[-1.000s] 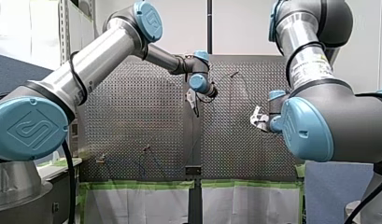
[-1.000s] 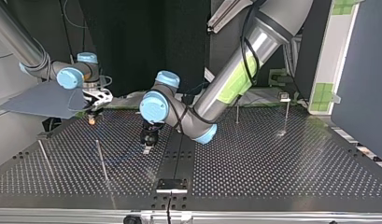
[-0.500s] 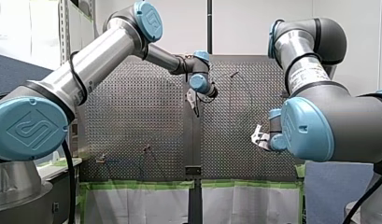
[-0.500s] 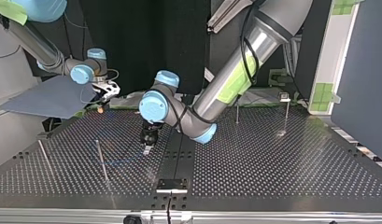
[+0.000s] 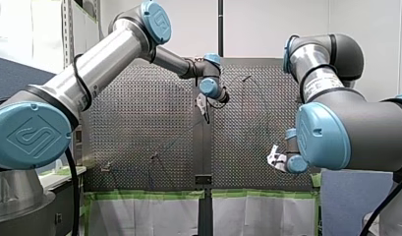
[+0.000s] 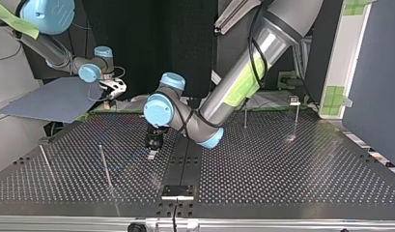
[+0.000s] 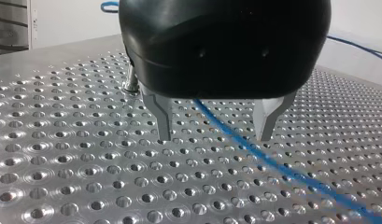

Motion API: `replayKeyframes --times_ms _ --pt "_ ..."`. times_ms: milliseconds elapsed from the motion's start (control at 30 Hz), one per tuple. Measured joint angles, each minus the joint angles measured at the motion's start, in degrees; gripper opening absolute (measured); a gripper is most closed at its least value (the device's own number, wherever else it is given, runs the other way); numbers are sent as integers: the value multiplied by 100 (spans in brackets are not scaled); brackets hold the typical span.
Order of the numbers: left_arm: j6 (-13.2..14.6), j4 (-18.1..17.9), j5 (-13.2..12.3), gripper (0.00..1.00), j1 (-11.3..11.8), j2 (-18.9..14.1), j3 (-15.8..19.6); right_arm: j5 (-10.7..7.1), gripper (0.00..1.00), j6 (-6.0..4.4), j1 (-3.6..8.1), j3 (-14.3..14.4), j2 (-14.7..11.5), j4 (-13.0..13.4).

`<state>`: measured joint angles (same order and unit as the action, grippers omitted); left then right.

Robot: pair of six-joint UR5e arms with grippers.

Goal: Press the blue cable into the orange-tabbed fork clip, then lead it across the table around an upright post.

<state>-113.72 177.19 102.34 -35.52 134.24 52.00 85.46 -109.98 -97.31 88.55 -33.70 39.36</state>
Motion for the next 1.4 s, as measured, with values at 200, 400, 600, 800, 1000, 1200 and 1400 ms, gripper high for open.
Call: replayKeyframes --times_ms 200,400,600,800,1000,1200,1400 --pt "0 1 -7 86 0 0 -3 0 0 6 60 0 51 37" --pt "0 1 -9 86 -3 0 -5 -3 0 3 118 -10 206 132" --pt "0 6 -9 86 -14 -1 -5 -6 0 -6 157 -13 274 201" --pt "0 9 -9 86 -25 -1 -4 -6 0 -9 188 -15 308 296" --pt "0 9 -8 86 -29 -2 -4 -3 0 0 206 -17 340 374" --pt "-35 63 -8 86 -46 -4 -4 -4 0 6 259 -159 500 317" --pt "-96 298 -5 91 -95 -5 -4 29 0 47 291 -301 718 176"
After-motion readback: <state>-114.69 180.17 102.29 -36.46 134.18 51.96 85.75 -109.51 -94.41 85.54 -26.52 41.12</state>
